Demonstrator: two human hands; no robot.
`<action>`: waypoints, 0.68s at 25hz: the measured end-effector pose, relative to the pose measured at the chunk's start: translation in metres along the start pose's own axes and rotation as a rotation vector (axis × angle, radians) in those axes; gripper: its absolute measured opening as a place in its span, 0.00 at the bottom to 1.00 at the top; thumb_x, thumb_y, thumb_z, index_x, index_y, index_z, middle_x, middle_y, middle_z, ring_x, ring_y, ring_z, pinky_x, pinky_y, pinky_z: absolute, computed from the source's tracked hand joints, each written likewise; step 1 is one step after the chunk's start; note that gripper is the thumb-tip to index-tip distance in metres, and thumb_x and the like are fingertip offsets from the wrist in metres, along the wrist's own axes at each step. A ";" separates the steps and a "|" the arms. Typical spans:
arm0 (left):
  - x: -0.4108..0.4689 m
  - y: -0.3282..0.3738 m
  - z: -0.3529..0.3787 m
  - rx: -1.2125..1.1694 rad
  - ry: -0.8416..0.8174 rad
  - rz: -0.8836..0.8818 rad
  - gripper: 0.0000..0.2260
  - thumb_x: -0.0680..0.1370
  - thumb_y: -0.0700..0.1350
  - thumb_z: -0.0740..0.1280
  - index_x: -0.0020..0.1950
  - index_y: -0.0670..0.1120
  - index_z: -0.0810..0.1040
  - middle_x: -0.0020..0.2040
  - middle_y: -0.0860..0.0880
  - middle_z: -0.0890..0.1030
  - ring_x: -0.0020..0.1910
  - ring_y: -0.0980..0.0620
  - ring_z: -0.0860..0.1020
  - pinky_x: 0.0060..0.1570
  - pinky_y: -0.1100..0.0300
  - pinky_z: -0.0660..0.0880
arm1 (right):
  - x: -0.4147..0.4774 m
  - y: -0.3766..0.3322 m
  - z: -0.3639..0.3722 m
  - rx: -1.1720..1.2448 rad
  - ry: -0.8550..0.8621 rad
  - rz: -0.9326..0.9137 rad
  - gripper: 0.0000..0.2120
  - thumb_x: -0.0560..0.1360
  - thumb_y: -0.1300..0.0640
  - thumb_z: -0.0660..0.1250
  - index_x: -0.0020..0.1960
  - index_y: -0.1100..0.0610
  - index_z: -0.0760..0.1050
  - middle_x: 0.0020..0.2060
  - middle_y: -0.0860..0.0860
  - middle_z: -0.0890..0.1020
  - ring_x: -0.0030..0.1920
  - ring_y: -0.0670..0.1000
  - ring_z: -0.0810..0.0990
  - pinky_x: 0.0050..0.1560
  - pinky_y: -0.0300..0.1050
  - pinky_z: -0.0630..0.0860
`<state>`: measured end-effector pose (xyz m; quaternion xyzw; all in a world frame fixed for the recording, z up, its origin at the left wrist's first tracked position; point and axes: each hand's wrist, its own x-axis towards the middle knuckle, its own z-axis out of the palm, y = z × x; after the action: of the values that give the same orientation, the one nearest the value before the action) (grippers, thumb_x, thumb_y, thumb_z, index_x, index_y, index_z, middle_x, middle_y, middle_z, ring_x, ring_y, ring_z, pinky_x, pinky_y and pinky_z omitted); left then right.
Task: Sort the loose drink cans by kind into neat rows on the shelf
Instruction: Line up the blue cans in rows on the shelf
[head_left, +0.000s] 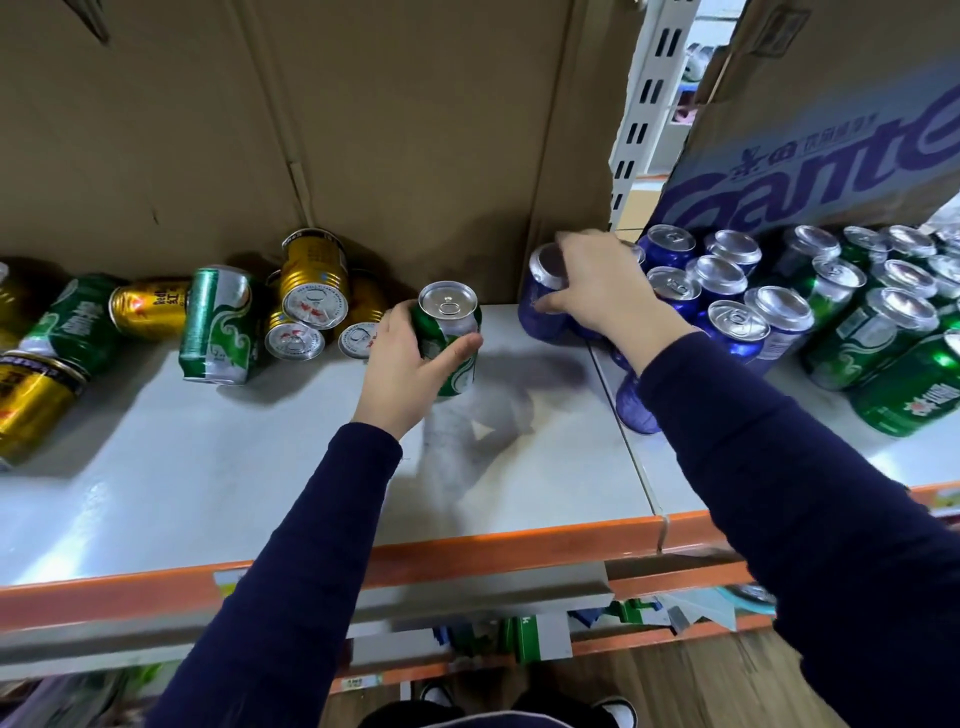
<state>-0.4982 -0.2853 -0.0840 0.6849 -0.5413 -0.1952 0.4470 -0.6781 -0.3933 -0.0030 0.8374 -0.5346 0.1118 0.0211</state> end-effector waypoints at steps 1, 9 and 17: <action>-0.001 -0.001 0.001 -0.012 -0.013 -0.013 0.29 0.70 0.56 0.74 0.65 0.43 0.70 0.60 0.45 0.76 0.59 0.48 0.74 0.58 0.53 0.72 | 0.001 -0.003 0.003 -0.031 -0.011 0.004 0.26 0.69 0.51 0.75 0.60 0.63 0.72 0.55 0.61 0.77 0.56 0.63 0.76 0.48 0.50 0.69; -0.008 -0.006 -0.001 -0.077 -0.007 0.003 0.27 0.68 0.55 0.76 0.61 0.46 0.71 0.56 0.49 0.79 0.54 0.50 0.78 0.55 0.50 0.76 | -0.012 -0.001 0.000 0.089 0.095 0.018 0.14 0.75 0.60 0.64 0.59 0.63 0.75 0.54 0.61 0.78 0.55 0.61 0.75 0.48 0.48 0.70; -0.029 0.004 -0.003 -0.141 0.044 0.082 0.27 0.67 0.61 0.73 0.58 0.47 0.75 0.50 0.52 0.81 0.49 0.56 0.79 0.49 0.60 0.77 | -0.073 0.008 -0.017 0.357 0.339 0.042 0.11 0.74 0.59 0.65 0.54 0.58 0.81 0.51 0.53 0.83 0.53 0.54 0.79 0.53 0.46 0.72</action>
<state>-0.5083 -0.2581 -0.0855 0.6332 -0.5437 -0.1995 0.5135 -0.7172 -0.3294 -0.0019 0.7858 -0.5125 0.3438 -0.0400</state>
